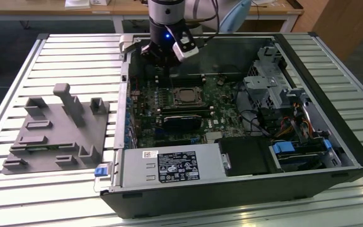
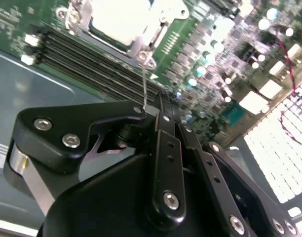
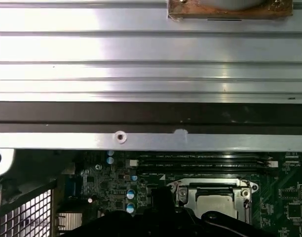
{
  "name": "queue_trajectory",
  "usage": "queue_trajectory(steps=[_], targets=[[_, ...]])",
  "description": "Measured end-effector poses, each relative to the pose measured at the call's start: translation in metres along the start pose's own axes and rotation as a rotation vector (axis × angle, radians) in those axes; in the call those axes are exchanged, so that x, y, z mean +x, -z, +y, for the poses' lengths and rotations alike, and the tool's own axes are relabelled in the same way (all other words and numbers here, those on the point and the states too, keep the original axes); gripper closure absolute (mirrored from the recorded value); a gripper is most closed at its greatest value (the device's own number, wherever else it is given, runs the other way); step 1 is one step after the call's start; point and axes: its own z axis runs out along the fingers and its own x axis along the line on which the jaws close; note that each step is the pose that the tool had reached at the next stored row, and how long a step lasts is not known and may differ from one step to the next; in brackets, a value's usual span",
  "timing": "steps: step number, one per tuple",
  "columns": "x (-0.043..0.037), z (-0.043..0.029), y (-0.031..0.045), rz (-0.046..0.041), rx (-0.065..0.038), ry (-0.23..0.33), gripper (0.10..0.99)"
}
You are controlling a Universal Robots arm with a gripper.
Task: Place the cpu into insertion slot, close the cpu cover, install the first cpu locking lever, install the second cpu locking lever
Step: 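Install the first cpu locking lever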
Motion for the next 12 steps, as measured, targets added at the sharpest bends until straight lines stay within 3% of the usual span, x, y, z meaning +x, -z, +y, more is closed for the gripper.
queue_trajectory(steps=[9,12], targets=[[-0.0273,0.0019,-0.0013,0.0023,0.000,0.000,0.980],[-0.0298,0.0018,-0.0015,0.0023,-0.002,0.000,0.980]])
